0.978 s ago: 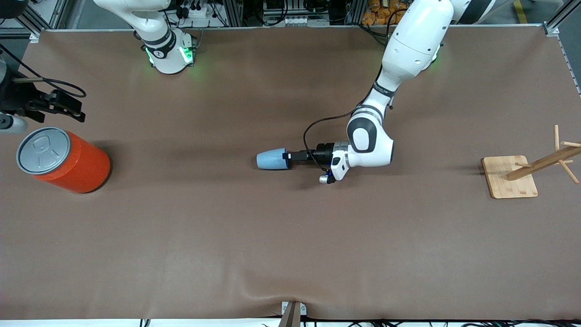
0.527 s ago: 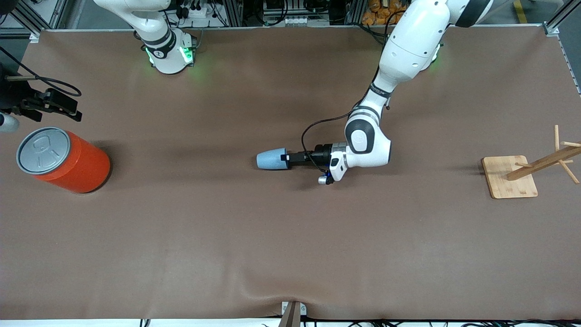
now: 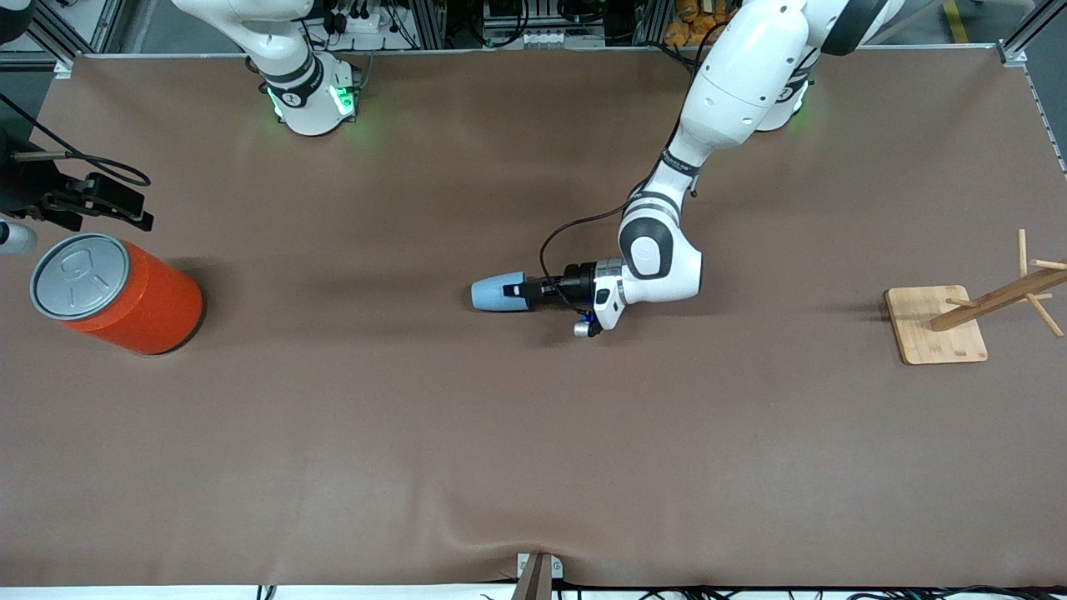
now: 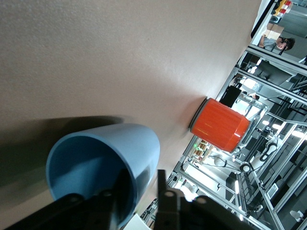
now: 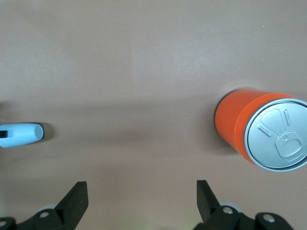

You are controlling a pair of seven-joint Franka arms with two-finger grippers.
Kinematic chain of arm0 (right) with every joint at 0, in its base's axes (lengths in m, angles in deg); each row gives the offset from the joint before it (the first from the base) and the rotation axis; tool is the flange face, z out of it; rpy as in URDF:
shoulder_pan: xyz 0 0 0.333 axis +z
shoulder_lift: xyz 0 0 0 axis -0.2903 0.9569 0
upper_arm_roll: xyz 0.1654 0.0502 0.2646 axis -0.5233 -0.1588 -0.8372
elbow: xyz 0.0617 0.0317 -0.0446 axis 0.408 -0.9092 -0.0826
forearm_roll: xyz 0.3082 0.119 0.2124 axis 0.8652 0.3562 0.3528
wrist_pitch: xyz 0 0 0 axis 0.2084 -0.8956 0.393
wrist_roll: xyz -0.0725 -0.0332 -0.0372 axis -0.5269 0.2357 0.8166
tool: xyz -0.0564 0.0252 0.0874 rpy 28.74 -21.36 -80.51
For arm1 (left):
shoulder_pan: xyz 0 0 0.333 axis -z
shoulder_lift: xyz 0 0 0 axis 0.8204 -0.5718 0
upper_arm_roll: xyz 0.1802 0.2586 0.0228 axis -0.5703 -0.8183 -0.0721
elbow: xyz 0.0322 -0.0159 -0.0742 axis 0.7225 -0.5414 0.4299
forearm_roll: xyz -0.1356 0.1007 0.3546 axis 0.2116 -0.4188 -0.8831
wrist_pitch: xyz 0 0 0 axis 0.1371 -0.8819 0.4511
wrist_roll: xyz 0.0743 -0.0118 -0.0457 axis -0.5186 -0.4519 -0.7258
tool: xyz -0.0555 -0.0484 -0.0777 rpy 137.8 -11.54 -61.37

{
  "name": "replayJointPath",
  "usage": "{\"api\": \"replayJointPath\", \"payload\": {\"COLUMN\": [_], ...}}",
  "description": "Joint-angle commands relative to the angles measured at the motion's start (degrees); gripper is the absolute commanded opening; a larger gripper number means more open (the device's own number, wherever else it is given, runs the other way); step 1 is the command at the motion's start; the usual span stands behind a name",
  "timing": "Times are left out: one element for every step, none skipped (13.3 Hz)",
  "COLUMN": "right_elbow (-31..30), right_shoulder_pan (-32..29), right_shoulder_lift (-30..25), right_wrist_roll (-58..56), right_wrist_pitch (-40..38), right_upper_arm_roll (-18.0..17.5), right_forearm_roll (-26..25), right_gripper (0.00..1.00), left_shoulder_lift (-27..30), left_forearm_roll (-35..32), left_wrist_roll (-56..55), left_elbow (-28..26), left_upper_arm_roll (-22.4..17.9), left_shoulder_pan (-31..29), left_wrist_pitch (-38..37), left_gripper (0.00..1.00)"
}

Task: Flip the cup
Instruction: 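Close the left gripper around the base of the lying cup, then carry the cup toward the wooden stand with the left gripper, tilting it upright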

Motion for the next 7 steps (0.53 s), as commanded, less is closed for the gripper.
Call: {"api": "replayJointPath", "payload": {"right_elbow": [0.8,0.7,0.6,0.6,0.6,0.6,0.6], "right_shoulder_pan": [0.1,0.3,0.3,0.2,0.2,0.2,0.2], "right_shoulder_lift": [0.5,0.5,0.5,0.5,0.5,0.5,0.5], "right_wrist_roll": [-0.1,-0.1,-0.4,-0.5,-0.5,-0.5,-0.6], "right_wrist_pitch": [1.7,1.8,1.9,1.8,1.7,1.4,1.4], "right_upper_arm_roll": [-0.5,-0.5,-0.5,-0.5,-0.5,-0.5,-0.5], "right_forearm_roll": [-2.4,-3.7,-4.9,-5.4,-5.5,-5.5,-5.5], "right_gripper": [1.00,1.00,1.00,1.00,1.00,1.00,1.00], "left_shoulder_lift": [-0.6,0.0,0.7,2.3,3.6,5.1,6.8], "left_forearm_roll": [2.5,2.2,1.8,1.1,0.2,-1.3,-4.2], "left_wrist_roll": [0.8,0.6,0.4,0.0,-0.9,-2.6,-6.0], "left_elbow": [1.3,1.2,1.1,1.0,1.1,1.3,1.5], "left_upper_arm_roll": [-0.3,-0.4,-0.5,-0.6,-1.0,-1.7,-3.3], "left_shoulder_pan": [0.4,0.3,-0.1,-0.5,-0.6,-0.8,-0.8], "left_wrist_pitch": [1.9,2.8,3.8,4.7,5.5,6.1,6.2], "left_gripper": [0.00,0.00,0.00,0.00,0.00,0.00,0.00]}}
